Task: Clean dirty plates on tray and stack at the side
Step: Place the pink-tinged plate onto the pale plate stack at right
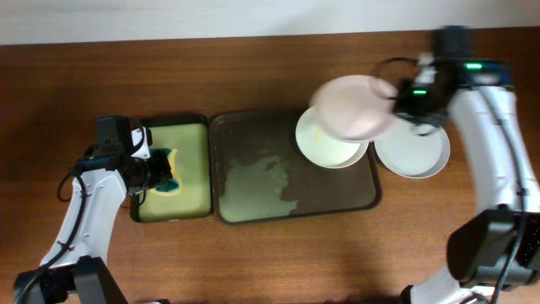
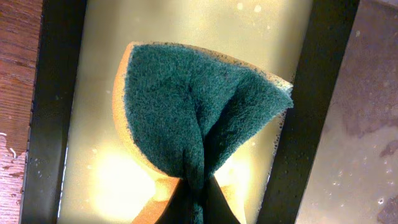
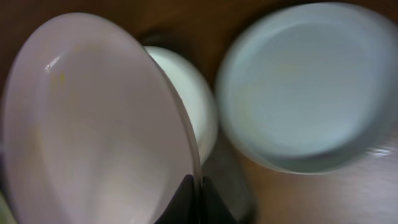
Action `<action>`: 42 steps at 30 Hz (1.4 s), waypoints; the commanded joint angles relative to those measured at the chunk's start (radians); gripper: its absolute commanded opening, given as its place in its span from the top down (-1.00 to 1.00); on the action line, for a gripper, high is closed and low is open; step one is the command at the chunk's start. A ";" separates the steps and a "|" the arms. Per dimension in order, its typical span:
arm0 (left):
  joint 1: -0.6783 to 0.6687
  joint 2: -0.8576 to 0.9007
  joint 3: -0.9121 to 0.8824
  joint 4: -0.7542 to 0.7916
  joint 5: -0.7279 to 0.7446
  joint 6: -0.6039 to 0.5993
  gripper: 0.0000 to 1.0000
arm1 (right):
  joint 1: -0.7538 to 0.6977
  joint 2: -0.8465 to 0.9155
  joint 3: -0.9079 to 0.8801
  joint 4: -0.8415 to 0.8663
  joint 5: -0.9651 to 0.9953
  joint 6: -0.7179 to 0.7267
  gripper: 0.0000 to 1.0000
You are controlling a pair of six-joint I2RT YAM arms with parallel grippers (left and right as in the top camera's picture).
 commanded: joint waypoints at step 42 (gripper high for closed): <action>0.001 0.007 0.000 0.003 0.004 0.013 1.00 | 0.203 0.051 -0.603 0.607 0.102 0.246 0.67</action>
